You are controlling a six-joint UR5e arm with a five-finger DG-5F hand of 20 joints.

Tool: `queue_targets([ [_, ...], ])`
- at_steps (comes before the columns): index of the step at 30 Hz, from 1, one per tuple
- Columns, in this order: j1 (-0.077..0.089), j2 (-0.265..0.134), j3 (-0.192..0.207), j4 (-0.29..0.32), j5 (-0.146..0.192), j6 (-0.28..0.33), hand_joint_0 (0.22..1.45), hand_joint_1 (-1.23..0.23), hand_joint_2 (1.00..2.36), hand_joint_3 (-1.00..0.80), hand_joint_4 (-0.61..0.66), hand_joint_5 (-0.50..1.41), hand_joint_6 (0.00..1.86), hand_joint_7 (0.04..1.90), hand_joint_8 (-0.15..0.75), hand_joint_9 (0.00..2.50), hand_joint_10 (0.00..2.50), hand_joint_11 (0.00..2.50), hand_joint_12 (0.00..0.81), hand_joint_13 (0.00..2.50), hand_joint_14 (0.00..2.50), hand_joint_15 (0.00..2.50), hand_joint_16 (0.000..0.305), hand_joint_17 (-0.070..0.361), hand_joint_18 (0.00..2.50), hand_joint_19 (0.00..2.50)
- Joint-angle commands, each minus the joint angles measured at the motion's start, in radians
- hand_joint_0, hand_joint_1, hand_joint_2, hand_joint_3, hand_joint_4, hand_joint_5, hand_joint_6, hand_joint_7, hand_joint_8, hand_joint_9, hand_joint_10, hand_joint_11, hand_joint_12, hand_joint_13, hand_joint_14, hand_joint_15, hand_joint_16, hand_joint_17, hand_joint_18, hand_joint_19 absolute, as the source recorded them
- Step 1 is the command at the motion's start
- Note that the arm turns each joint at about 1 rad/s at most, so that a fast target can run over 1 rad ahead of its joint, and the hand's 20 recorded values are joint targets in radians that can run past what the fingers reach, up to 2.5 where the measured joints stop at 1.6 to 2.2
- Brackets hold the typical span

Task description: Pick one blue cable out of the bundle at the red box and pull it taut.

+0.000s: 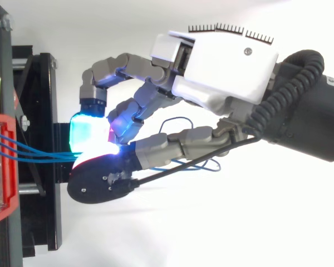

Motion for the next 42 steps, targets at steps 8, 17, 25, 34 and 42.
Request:
queue_targets([
  [8, 0.000, 0.000, 0.000, -0.002, 0.000, 0.000, 0.57, -0.77, 1.02, -0.26, 0.18, -0.12, 0.85, 1.51, 0.220, 1.16, 0.02, 1.01, 0.420, 0.72, 0.01, 0.30, 0.061, 0.138, 0.61, 0.32],
  [17, 0.000, 0.000, -0.001, -0.002, 0.000, 0.000, 0.63, -0.85, 1.02, -0.28, 0.28, -0.12, 0.86, 1.52, 0.247, 1.19, 0.02, 1.12, 0.420, 0.76, 0.01, 0.32, 0.058, 0.131, 0.67, 0.28],
  [25, 0.000, 0.001, 0.000, -0.002, 0.001, 0.000, 0.68, -0.89, 1.02, -0.26, 0.22, -0.15, 0.90, 1.49, 0.296, 1.11, 0.02, 1.17, 0.426, 0.76, 0.01, 0.31, 0.059, 0.132, 0.69, 0.26],
  [34, 0.000, 0.000, 0.000, -0.002, 0.000, 0.000, 0.59, -0.78, 1.01, -0.32, 0.26, -0.14, 0.87, 1.47, 0.267, 1.12, 0.02, 0.98, 0.422, 0.71, 0.01, 0.30, 0.061, 0.137, 0.61, 0.32],
  [42, 0.002, 0.000, -0.001, 0.000, 0.000, 0.000, 0.60, -0.79, 1.02, -0.23, 0.27, -0.13, 0.86, 1.52, 0.272, 1.14, 0.02, 1.06, 0.423, 0.71, 0.01, 0.30, 0.060, 0.136, 0.61, 0.31],
])
